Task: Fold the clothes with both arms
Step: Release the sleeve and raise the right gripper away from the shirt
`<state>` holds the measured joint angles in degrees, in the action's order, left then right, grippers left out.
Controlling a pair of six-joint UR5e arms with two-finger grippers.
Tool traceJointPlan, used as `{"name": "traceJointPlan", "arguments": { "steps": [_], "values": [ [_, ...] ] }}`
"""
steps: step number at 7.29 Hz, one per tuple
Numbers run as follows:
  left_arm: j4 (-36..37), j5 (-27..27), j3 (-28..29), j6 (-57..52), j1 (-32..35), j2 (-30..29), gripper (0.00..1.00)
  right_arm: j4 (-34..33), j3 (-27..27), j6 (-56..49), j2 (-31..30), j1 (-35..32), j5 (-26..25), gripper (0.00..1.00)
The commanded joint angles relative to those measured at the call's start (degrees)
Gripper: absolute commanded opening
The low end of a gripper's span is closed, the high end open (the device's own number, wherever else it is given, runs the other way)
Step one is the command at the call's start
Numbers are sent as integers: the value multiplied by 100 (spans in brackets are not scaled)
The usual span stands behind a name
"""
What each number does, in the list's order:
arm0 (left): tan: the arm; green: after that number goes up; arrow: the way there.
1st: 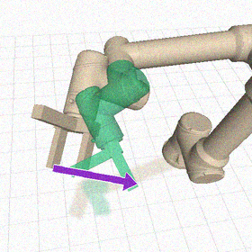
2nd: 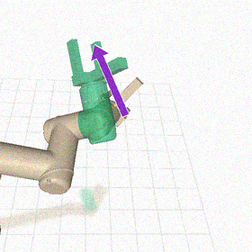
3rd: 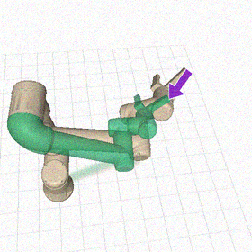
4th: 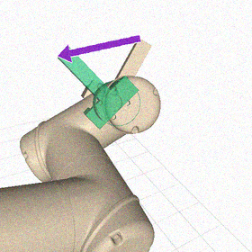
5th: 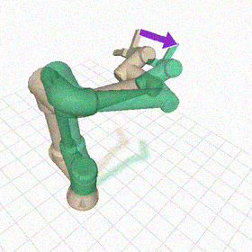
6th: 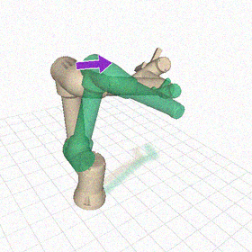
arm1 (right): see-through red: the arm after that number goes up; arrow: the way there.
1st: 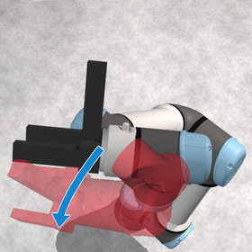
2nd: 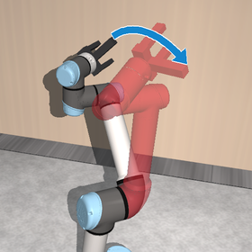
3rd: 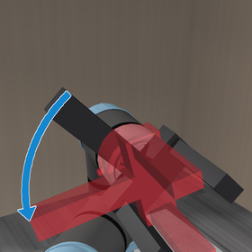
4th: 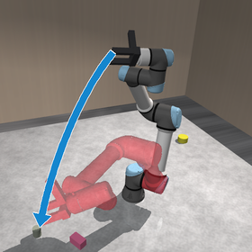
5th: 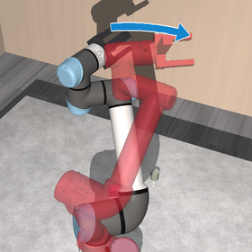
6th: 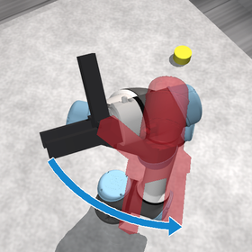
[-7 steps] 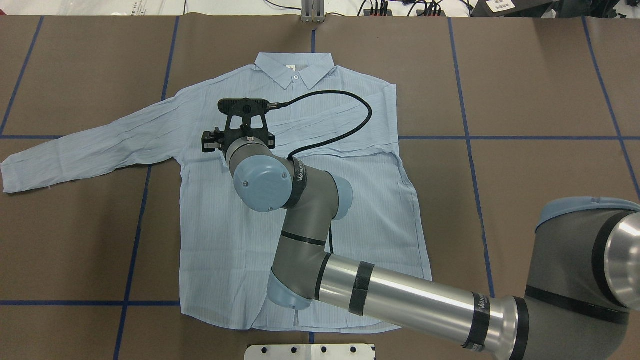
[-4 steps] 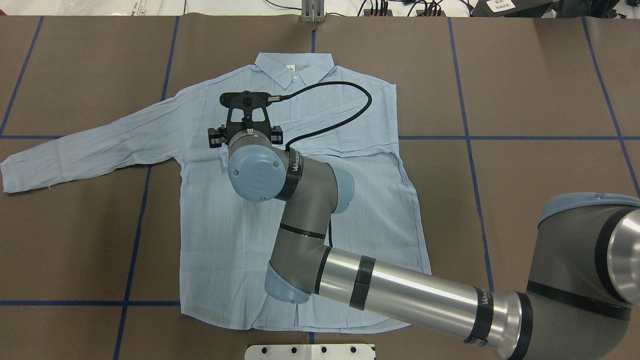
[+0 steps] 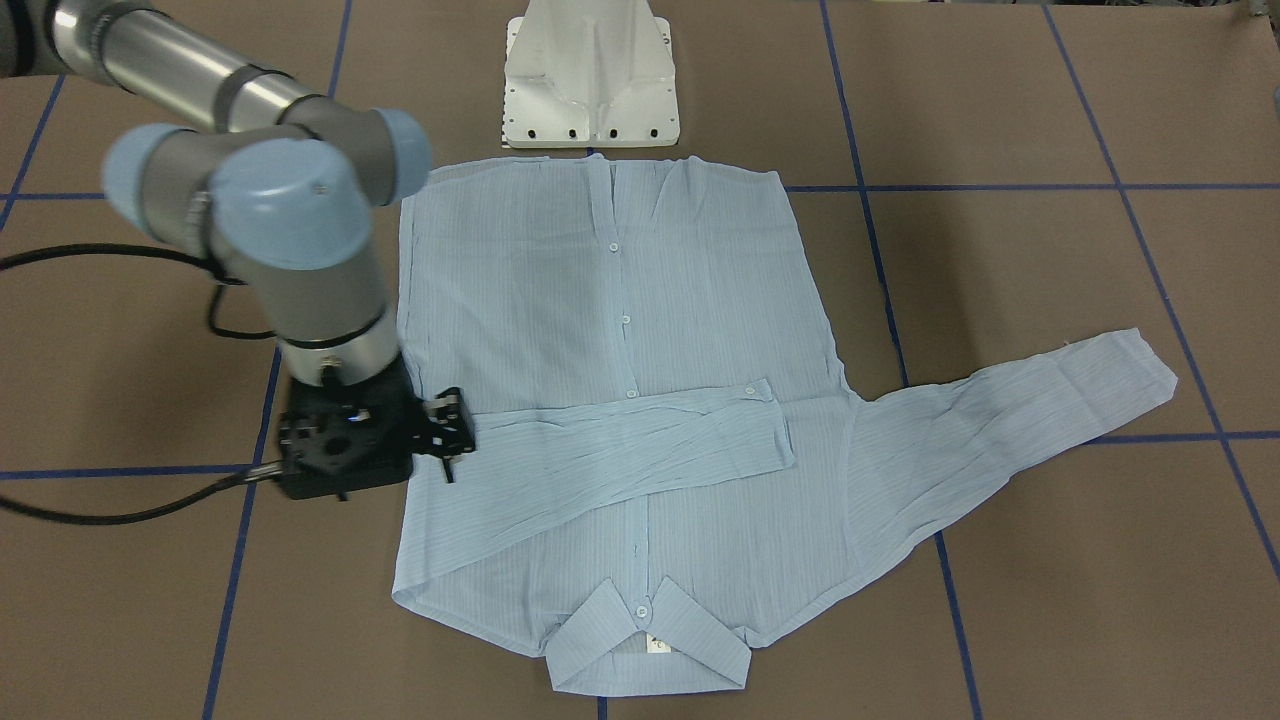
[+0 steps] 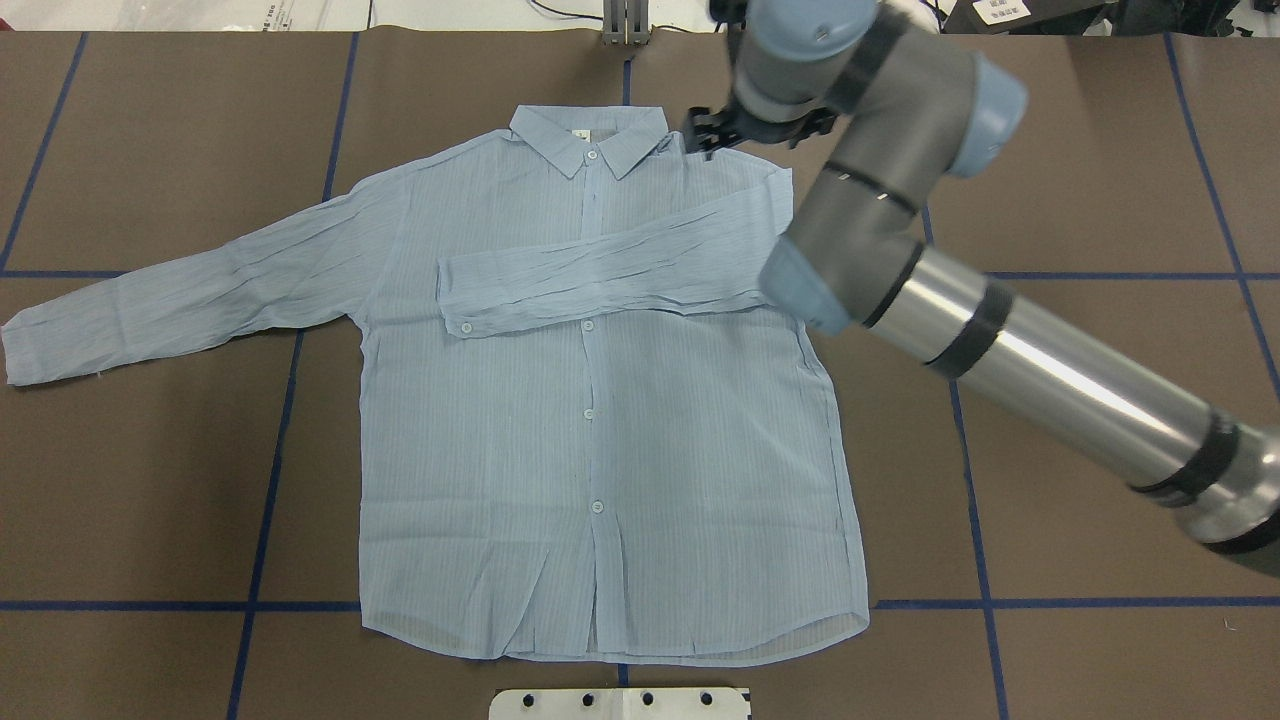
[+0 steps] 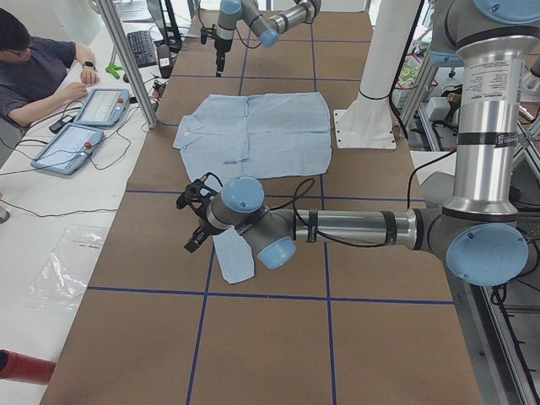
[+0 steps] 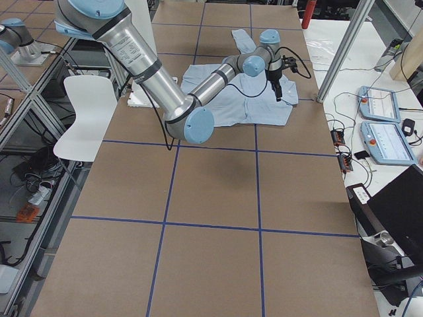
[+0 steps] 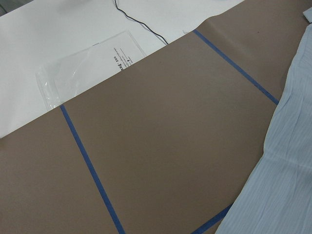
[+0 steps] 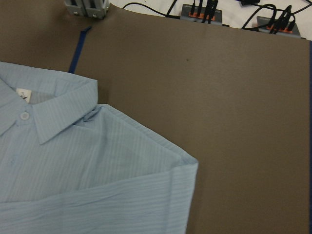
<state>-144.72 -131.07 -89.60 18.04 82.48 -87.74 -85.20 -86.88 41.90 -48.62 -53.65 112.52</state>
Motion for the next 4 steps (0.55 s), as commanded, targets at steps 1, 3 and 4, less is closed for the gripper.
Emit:
{"name": "traceJointPlan", "arguments": {
  "steps": [1,3,4],
  "values": [
    [-765,283,12,2036,-599,301,92,-84,-670,-902,-936,-1100,945,100],
    [-1162,1167,65,3001,-1178,660,82,-24,-698,-1534,-1306,-1454,1148,100],
    [-1677,1267,535,3013,-1286,714,82,-6,-698,-1545,-1334,-1446,1114,100]
  ]
}}
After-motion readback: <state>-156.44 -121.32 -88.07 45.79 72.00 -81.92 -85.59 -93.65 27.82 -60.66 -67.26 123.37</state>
